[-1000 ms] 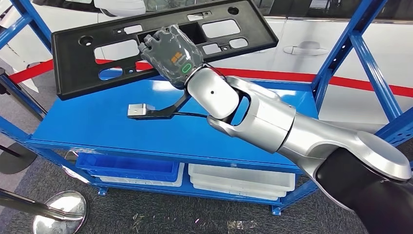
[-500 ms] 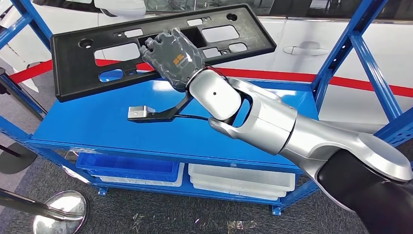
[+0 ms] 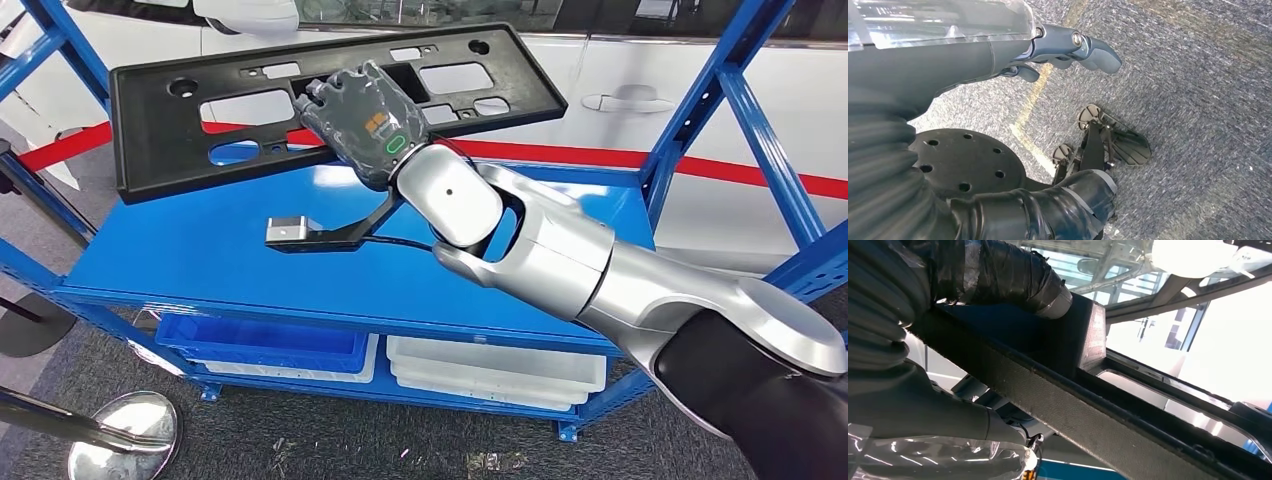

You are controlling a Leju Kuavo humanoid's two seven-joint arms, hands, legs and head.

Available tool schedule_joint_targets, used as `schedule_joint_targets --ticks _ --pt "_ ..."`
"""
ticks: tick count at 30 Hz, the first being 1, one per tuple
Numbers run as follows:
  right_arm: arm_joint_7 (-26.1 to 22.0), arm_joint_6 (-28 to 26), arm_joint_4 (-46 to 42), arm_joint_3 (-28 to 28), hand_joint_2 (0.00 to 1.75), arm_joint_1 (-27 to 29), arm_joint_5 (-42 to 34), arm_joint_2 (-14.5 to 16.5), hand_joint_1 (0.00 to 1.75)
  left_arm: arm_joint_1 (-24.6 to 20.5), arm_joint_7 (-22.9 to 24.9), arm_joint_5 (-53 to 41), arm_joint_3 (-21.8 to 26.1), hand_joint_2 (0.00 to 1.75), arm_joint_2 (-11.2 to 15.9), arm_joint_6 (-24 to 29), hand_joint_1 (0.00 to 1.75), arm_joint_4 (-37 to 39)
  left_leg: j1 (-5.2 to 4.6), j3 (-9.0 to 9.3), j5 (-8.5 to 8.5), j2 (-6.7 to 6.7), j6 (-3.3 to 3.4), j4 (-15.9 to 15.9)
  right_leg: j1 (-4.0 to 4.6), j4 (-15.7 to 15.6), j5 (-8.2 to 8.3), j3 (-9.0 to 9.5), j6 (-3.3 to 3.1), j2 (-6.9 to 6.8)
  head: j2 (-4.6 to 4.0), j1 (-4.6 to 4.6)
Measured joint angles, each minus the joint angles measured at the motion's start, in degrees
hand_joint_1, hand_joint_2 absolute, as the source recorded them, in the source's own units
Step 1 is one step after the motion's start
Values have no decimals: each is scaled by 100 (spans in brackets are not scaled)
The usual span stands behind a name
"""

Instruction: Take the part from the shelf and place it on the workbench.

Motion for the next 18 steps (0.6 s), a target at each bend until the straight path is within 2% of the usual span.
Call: schedule_joint_targets --ticks 18 --pt "-2 9 -57 -39 175 12 -34 -51 175 0 -4 -1 -36 175 0 -9 0 0 0 0 0 0 0 0 0 0 0 0 0 0 0 1"
